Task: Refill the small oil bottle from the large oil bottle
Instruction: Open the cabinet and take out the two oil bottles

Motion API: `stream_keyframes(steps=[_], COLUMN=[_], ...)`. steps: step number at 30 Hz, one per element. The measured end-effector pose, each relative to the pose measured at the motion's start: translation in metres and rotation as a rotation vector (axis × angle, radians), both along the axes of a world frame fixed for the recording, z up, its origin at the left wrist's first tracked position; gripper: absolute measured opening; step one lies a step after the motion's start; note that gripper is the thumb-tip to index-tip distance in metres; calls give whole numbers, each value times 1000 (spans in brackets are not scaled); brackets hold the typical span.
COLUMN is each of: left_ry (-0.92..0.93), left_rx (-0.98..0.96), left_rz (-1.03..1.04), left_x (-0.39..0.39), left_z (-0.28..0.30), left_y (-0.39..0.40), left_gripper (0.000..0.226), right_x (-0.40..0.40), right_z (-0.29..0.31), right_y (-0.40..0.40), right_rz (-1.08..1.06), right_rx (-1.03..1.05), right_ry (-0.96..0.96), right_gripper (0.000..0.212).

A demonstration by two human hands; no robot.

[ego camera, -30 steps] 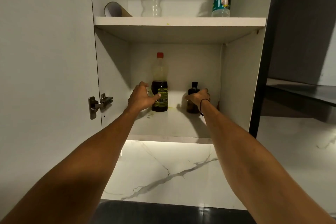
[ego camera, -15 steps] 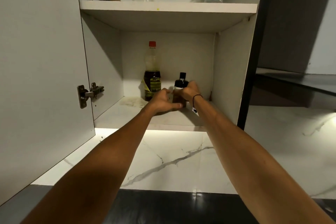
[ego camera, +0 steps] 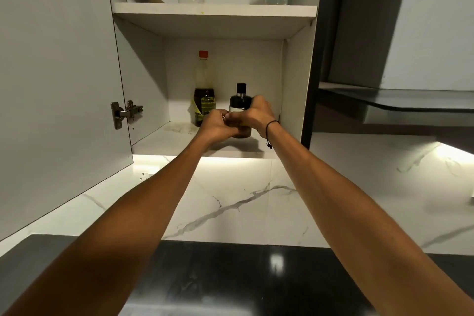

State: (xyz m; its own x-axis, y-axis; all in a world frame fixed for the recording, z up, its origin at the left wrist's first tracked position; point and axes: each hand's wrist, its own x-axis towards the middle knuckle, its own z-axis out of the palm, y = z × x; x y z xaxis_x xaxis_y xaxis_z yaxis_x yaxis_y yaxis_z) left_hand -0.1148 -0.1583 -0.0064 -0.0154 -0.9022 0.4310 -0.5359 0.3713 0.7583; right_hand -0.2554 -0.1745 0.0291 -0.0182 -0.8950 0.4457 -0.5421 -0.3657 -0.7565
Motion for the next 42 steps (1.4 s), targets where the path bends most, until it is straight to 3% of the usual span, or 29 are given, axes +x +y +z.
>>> stream_keyframes(steps=[8, 16, 23, 26, 29, 34, 42], left_ry=[20, 27, -58, -55, -40, -64, -124], left_rx=[-53, -2, 81, 136, 178, 287, 467], left_rz=[50, 124, 153, 128, 91, 46, -15], left_x=[-17, -24, -16, -17, -17, -14, -13], left_z=[-17, -77, -173, -218, -268, -346, -434], left_y=[97, 163, 173, 173, 170, 160, 150], left_gripper=[34, 40, 48, 40, 37, 53, 43], right_x=[-21, -27, -15, -13, -14, -16, -16], right_z=[-14, -79, -178, -225, -275, -354, -447], right_y=[82, 142, 165, 169, 170, 168, 171], right_rz=[39, 56, 54, 39, 13, 5, 18], right_rx=[5, 38, 139, 173, 219, 330, 449], right_ry=[29, 51, 29, 40, 53, 50, -29], right_gripper=[64, 71, 77, 76, 73, 66, 57])
